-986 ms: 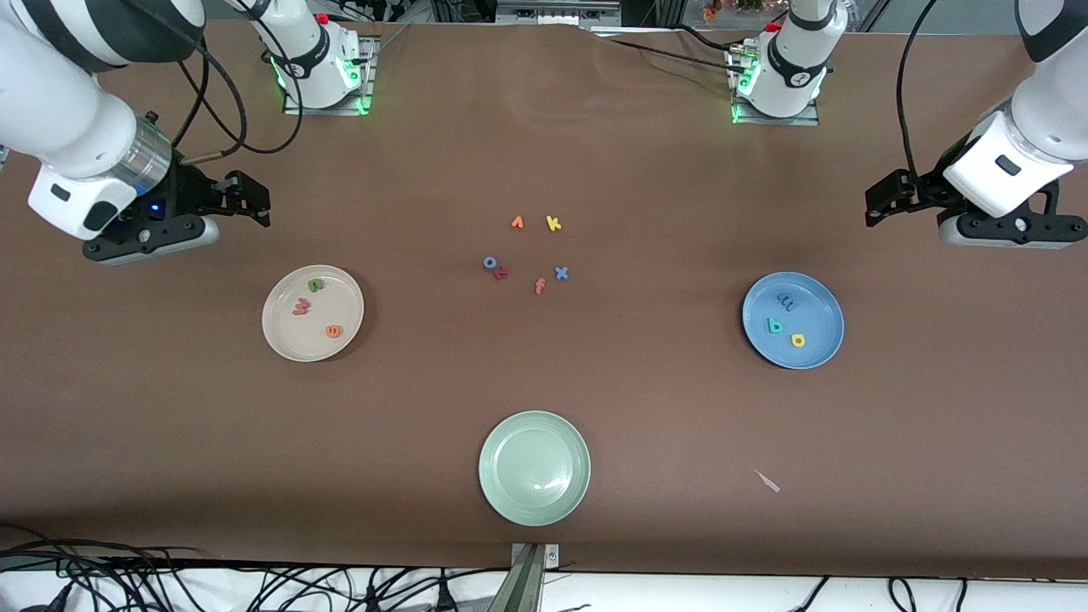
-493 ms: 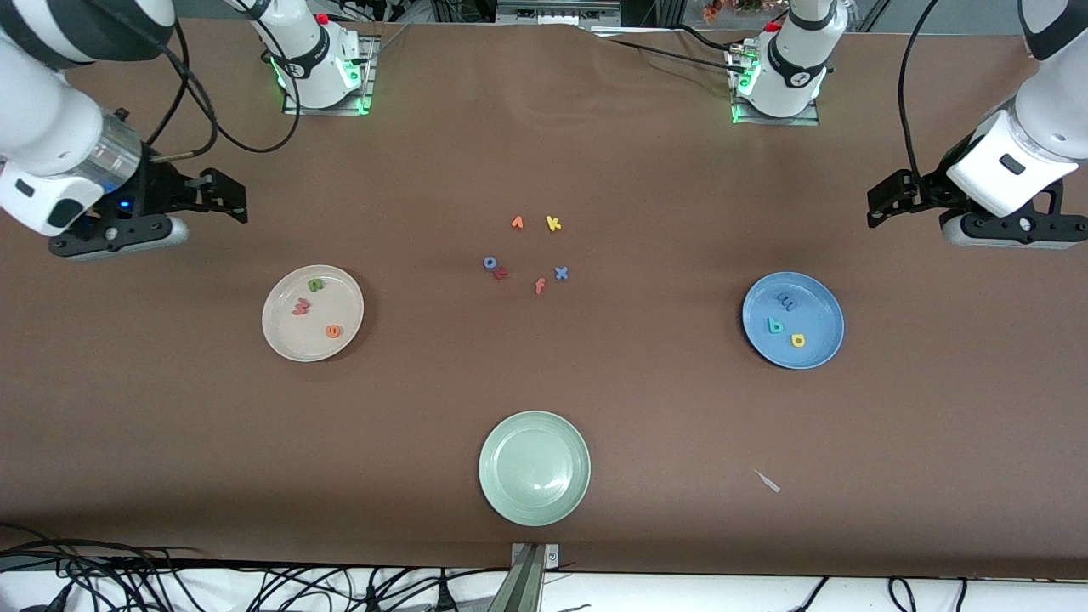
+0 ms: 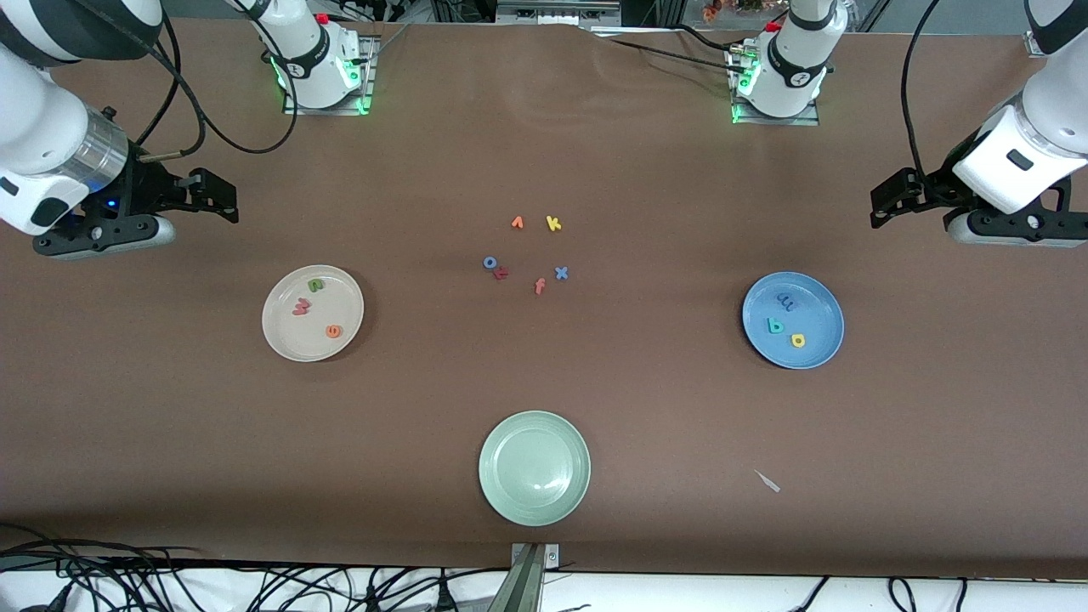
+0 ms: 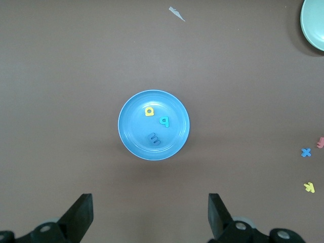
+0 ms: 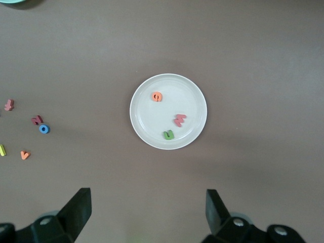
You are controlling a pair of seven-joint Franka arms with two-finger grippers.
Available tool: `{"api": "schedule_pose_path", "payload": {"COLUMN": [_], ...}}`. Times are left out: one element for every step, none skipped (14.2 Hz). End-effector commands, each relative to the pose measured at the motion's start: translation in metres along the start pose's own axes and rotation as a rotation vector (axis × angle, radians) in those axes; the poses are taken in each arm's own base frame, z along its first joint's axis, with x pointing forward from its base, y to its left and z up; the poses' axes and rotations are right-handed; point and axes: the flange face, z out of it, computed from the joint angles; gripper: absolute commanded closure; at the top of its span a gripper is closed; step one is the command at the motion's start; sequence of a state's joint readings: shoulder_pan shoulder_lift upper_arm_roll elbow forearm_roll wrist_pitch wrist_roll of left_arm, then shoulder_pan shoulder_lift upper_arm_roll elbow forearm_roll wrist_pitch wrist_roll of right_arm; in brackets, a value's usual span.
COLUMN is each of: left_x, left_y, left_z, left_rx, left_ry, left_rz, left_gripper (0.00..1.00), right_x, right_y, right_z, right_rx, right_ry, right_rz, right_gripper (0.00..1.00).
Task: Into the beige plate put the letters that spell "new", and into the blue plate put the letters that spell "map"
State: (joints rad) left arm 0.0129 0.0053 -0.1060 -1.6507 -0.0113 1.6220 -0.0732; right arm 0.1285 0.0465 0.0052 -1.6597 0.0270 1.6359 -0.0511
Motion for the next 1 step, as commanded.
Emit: {"api": "schedule_pose_path", "payload": {"left_x": [0.0033], "left_y": [0.0003], "left_z": [-0.0051], "left_rx": [0.005], "left_ry": [-0.006], "left_rz": [0.014], "left_gripper": [0.00], "right_x": [-0.0003], "right_y": [-0.0040], "right_z": [-0.0055], "right_rx": [0.005], "right_ry": [-0.003], "right_rz": [-0.004], "right_gripper": [0.00]}}
